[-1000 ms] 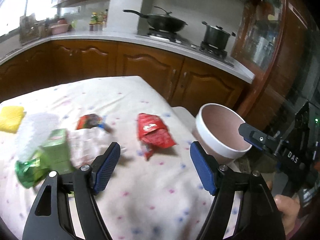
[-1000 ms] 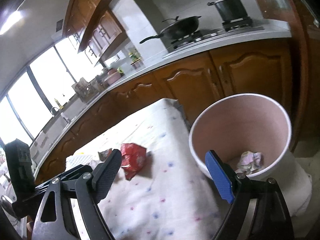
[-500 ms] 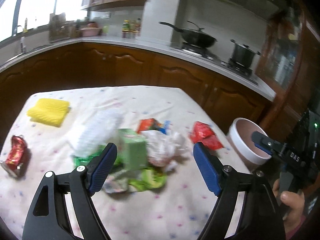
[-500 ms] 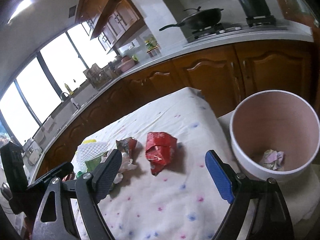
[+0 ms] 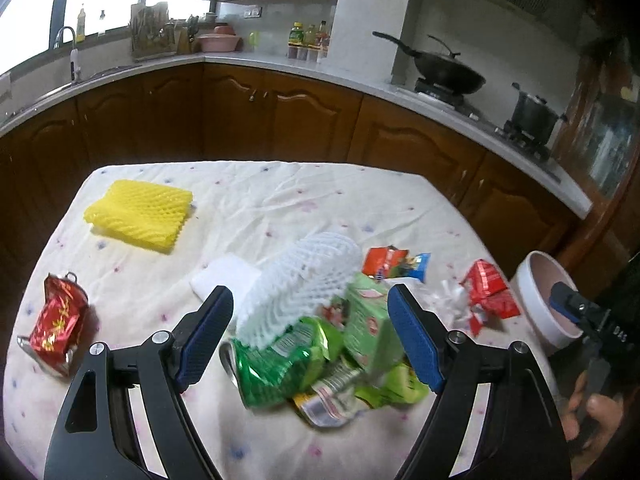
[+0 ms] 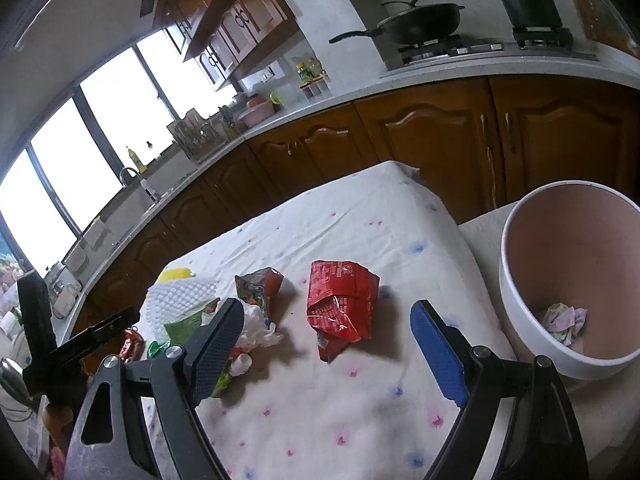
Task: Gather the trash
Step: 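Grasp the white foam mesh net with the left tool while the right tool grasps the red chip bag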
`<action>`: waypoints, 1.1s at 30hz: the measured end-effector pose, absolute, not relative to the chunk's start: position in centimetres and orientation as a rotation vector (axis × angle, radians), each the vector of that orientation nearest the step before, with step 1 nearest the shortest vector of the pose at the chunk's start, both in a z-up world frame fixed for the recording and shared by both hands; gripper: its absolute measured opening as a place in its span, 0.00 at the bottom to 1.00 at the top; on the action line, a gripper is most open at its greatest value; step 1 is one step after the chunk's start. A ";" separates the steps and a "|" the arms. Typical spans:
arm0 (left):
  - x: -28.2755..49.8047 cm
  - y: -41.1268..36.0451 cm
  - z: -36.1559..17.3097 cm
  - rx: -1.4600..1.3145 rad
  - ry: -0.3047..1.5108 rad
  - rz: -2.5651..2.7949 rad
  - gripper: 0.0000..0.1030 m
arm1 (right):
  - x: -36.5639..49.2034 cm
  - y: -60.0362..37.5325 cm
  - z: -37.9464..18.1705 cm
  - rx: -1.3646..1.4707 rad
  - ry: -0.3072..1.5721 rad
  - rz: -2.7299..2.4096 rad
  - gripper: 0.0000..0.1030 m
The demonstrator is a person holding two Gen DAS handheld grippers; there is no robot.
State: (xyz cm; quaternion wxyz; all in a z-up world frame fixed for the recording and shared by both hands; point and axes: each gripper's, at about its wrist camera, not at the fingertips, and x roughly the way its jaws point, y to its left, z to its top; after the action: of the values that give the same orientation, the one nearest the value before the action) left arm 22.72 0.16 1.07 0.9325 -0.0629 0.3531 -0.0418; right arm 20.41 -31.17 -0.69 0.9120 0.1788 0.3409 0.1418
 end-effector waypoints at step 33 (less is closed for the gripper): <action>21.8 -3.2 5.3 -0.137 0.666 -0.252 0.09 | 20.0 -30.8 0.0 0.292 0.715 0.298 0.20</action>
State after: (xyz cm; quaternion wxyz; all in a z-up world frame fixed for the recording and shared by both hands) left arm 21.78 -3.25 5.26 0.9350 -0.0669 0.3257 -0.1231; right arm 19.99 -30.75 -0.03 0.9156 0.1418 0.3474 0.1447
